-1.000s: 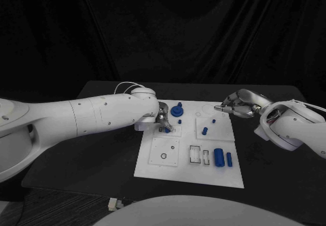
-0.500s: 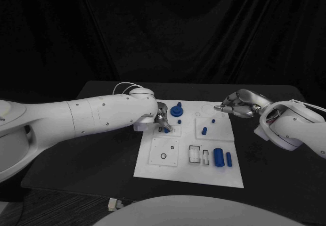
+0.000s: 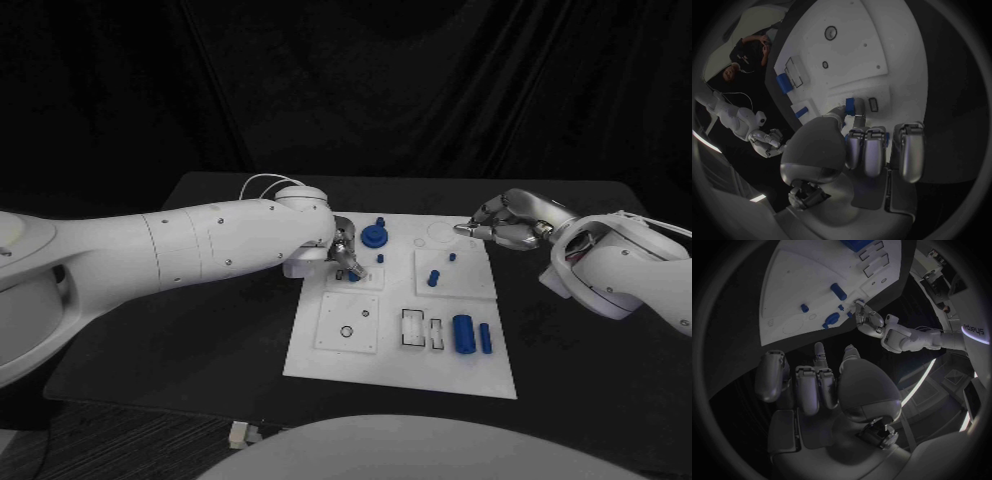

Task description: Assemble the parts on the task board

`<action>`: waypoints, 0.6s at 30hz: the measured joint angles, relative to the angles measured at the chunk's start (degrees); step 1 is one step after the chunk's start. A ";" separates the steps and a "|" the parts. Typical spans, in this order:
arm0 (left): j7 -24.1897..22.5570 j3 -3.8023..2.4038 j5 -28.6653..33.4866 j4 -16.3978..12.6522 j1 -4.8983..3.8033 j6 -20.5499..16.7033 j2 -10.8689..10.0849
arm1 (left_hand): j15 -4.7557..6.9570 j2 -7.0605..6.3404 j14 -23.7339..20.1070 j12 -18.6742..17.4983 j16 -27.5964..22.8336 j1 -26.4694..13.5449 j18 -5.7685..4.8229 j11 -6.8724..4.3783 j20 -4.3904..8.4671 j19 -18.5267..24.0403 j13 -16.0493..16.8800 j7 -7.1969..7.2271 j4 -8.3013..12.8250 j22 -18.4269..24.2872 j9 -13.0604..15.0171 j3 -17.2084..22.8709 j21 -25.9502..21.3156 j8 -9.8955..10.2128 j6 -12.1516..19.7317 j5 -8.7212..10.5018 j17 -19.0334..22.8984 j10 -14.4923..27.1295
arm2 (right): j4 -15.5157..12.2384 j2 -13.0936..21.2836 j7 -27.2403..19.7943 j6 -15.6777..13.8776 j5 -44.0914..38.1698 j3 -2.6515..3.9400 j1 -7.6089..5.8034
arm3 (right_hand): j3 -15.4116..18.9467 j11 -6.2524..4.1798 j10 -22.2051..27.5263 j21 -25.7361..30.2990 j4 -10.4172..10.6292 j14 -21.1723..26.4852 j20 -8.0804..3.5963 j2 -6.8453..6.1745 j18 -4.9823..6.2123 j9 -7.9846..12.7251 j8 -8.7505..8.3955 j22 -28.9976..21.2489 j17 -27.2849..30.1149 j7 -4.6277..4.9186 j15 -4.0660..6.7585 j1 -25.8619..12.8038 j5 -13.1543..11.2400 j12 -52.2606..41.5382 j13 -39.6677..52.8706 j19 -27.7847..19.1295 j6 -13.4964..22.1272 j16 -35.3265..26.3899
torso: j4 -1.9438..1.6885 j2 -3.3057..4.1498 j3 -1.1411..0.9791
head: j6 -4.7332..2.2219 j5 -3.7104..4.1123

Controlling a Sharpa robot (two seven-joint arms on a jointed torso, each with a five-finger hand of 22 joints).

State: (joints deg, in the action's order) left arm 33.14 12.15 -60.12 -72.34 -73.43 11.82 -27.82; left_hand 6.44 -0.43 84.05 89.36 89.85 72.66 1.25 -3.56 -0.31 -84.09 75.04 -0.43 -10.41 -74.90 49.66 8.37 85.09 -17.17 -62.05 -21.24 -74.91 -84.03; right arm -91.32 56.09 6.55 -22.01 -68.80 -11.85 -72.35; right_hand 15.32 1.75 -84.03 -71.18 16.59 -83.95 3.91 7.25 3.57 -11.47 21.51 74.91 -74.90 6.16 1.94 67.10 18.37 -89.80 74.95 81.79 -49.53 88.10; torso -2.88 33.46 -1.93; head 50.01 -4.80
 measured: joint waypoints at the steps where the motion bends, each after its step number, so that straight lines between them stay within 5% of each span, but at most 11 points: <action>1: 0.06 0.00 0.00 0.07 -0.10 0.27 0.04 | 0.00 0.00 0.00 0.00 0.00 0.00 0.01 0.00 0.00 0.00 0.00 0.00 -0.02 0.00 0.00 0.15 0.00 0.00 0.00 0.03 0.00 0.00 | 0.00 0.01 0.00 0.00 0.00 0.00 0.00 | 0.00 0.00 0.00 0.22 0.00 0.00 0.00 0.00 0.00 -0.02 0.00 0.00 0.00 0.00 0.00 0.00 0.00 0.00 0.00 0.00 0.00 0.00 | 0.00 0.00 0.00 | 0.00 0.01; 9: 0.89 0.03 -0.05 1.38 -1.74 4.50 0.62 | 0.00 0.00 0.00 -0.23 0.00 0.00 0.00 0.00 0.00 0.00 0.00 -0.10 -0.33 0.00 -0.10 0.63 0.00 0.02 -0.10 2.46 0.00 0.00 | 0.02 0.04 0.00 0.03 0.00 0.00 0.00 | 0.00 0.00 0.00 0.23 0.00 0.00 0.00 0.00 0.00 -0.05 0.00 0.00 0.00 0.00 0.00 0.00 0.00 0.00 -0.01 0.00 0.00 0.00 | 0.02 0.01 0.00 | 0.00 -0.02; 15: 0.92 0.00 -0.06 3.22 -2.53 8.94 2.00 | 0.00 -0.28 0.00 -0.23 0.00 -1.40 0.00 0.00 0.00 0.00 -0.01 -0.33 -1.18 0.00 -0.43 0.87 -0.25 0.05 -0.48 7.25 0.00 0.00 | 0.04 -0.01 0.00 0.06 0.00 0.00 0.01 | 0.00 0.00 0.00 0.23 0.00 0.00 -0.15 0.00 0.00 -0.04 0.00 -0.01 0.00 0.00 0.00 0.00 0.00 0.00 -0.01 -0.15 0.00 0.00 | 0.02 0.02 -0.01 | 0.00 0.14; 18: 0.68 0.00 -0.06 4.16 -2.61 10.80 2.48 | 0.00 -0.28 0.00 -0.24 0.00 -1.83 0.00 0.00 0.00 0.00 -0.01 0.33 -1.46 0.00 -0.47 0.74 -0.24 0.10 -1.14 8.00 0.00 0.00 | 0.03 -0.01 0.00 0.08 0.00 0.00 0.01 | 0.00 0.00 0.00 0.23 0.00 0.00 -0.15 0.00 0.00 -0.04 0.00 0.02 0.00 0.00 0.00 0.00 0.00 0.00 -0.01 -0.15 0.00 0.00 | 0.02 0.02 -0.01 | 0.00 0.20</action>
State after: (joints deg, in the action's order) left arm 33.83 12.15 -60.18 -68.18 -76.03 22.62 -25.34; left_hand 6.45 -0.71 84.05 89.12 89.85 70.83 1.25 -3.56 -0.31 -84.08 75.03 -0.10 -11.87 -74.90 49.19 9.11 84.84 -17.07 -63.19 -13.24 -74.91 -84.04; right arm -91.29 56.09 6.55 -21.93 -68.80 -11.85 -72.34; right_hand 15.32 1.75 -84.03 -70.96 16.59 -83.95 3.76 7.25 3.57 -11.51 21.51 74.92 -74.90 6.17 1.94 67.10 18.37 -89.80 74.93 81.65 -49.53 88.10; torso -2.86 33.49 -1.93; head 50.01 -4.60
